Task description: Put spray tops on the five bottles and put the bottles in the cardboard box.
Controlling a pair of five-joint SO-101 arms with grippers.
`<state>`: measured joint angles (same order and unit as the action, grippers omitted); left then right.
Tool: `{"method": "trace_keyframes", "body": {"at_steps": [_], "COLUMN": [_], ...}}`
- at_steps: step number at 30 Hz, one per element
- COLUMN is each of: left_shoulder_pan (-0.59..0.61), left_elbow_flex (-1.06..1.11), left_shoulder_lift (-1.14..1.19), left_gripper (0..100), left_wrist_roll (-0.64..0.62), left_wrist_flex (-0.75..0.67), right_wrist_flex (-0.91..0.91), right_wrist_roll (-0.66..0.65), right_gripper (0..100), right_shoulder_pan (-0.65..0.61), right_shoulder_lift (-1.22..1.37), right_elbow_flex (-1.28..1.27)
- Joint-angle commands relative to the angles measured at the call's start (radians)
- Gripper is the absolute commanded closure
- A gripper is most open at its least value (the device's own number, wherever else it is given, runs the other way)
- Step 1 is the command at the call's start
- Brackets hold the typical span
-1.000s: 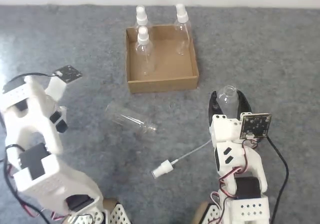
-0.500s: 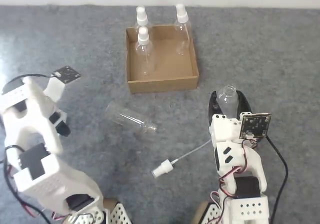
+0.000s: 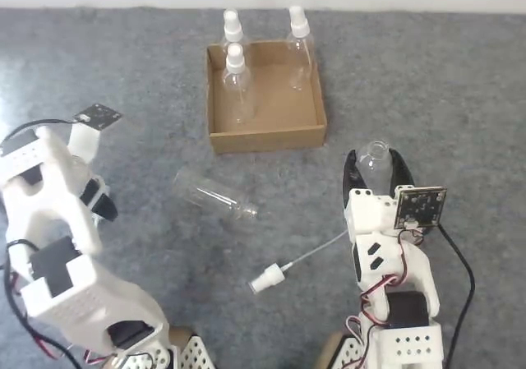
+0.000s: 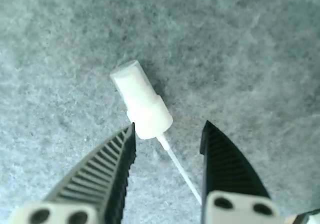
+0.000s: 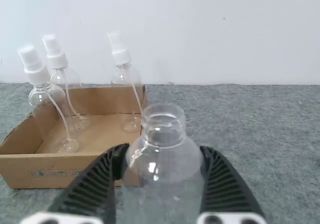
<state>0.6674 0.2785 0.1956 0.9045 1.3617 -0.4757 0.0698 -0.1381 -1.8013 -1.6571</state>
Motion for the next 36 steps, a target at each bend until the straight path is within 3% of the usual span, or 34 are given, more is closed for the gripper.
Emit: {"method": "trace_keyframes", "body": {"at_steps": [1, 10, 36], "left_shoulder_pan": [0.000, 0.000, -0.043], "left_elbow_flex": [-0.012, -0.005, -0.124], "left_shoulder_lift": [-0.015, -0.014, 0.239], "left_gripper": [80, 80, 86], "left_wrist_roll": [-0.066, -0.187, -0.232], "left_wrist_flex": [0.006, -0.048, -0.041], "right_wrist_flex": [0.025, 0.025, 0.025], "right_wrist_roll": [-0.020, -0.020, -0.020], "right_gripper": [97.9, 97.9, 97.9], "right_shoulder_pan": [0.007, 0.008, 0.008], "right_shoulder_lift": [-0.013, -0.013, -0.013], "right_elbow_flex": [0.002, 0.002, 0.002]}}
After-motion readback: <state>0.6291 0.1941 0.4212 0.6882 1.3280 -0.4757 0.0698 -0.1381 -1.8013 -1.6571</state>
